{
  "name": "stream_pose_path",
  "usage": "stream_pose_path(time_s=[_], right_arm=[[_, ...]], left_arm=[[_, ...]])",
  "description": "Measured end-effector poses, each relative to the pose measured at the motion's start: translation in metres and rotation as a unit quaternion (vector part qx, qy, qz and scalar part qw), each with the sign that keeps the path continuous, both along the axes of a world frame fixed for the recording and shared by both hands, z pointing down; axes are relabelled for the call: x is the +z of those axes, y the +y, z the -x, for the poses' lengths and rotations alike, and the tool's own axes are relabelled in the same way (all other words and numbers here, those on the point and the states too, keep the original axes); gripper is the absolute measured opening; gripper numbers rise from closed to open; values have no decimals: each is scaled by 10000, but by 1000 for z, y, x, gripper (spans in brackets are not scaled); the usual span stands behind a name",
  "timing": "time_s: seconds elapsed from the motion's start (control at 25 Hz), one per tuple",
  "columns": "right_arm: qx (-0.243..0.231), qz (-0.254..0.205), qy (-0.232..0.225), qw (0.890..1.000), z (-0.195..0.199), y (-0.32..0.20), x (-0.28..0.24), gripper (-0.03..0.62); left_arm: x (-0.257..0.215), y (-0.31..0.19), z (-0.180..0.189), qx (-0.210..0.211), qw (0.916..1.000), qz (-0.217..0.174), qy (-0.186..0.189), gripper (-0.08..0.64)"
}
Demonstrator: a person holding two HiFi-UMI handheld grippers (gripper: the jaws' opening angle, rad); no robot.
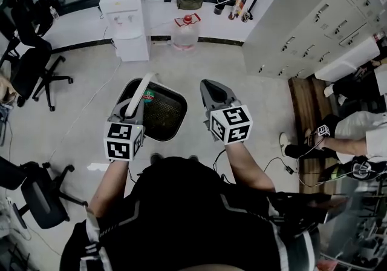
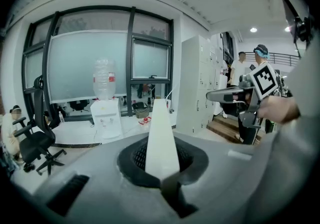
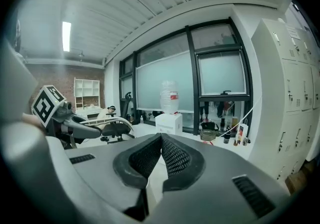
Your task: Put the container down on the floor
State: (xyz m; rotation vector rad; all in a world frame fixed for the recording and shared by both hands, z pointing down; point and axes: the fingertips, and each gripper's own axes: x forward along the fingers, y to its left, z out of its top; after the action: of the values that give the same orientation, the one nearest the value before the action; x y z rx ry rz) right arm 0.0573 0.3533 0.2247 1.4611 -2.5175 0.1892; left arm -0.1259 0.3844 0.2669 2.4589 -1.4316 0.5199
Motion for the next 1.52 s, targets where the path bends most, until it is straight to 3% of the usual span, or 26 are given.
stream_pose_path(time_s=[0.84, 1.52], right_arm=[[175, 123, 137, 9997, 71, -26, 13, 9], [-272, 179, -118, 9994, 63, -162, 20, 9]], left_arm=[[21, -25, 74, 283, 9996, 81, 30, 11], [24, -136, 65, -227, 9995, 189, -96, 11]])
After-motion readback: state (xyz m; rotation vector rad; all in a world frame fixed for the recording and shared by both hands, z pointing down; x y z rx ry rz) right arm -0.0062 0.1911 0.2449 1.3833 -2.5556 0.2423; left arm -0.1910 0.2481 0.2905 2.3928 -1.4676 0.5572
